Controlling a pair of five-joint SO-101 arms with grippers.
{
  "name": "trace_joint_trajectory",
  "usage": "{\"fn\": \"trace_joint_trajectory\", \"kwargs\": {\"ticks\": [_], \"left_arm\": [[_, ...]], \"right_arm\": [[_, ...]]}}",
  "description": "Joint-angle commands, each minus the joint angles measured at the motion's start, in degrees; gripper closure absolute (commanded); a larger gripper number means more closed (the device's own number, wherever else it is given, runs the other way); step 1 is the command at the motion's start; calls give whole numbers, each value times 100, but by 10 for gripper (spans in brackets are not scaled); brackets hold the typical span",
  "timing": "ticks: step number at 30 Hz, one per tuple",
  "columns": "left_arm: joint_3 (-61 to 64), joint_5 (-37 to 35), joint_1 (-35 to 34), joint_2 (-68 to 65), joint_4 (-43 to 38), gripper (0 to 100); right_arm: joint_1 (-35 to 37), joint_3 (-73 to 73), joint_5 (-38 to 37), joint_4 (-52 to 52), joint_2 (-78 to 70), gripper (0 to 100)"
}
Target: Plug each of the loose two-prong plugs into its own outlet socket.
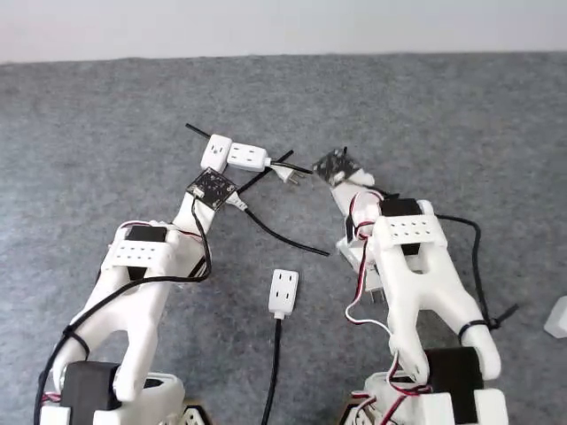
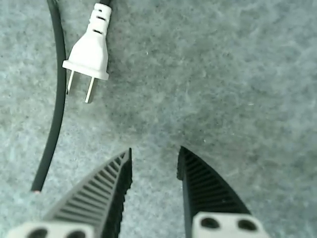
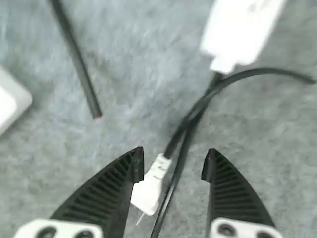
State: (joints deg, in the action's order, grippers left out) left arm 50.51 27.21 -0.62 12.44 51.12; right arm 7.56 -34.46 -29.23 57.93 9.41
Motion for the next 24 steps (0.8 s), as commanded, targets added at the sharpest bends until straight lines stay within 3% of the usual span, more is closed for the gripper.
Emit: {"fn": "trace_joint_trajectory", "kwargs": {"ticks": [1, 5, 14, 24], "left_arm": [[-268, -26, -26, -9, -70, 855], [-268, -18, -26, -9, -79, 855], [-259, -18, -35, -9, -79, 855], [-277, -18, -35, -26, -79, 855]], "right_arm": [[75, 633, 668, 242, 4, 857], [-22, 791, 1204, 462, 4, 989], [-224, 352, 1037, 804, -57, 989], [-365, 360, 167, 593, -840, 990]]}}
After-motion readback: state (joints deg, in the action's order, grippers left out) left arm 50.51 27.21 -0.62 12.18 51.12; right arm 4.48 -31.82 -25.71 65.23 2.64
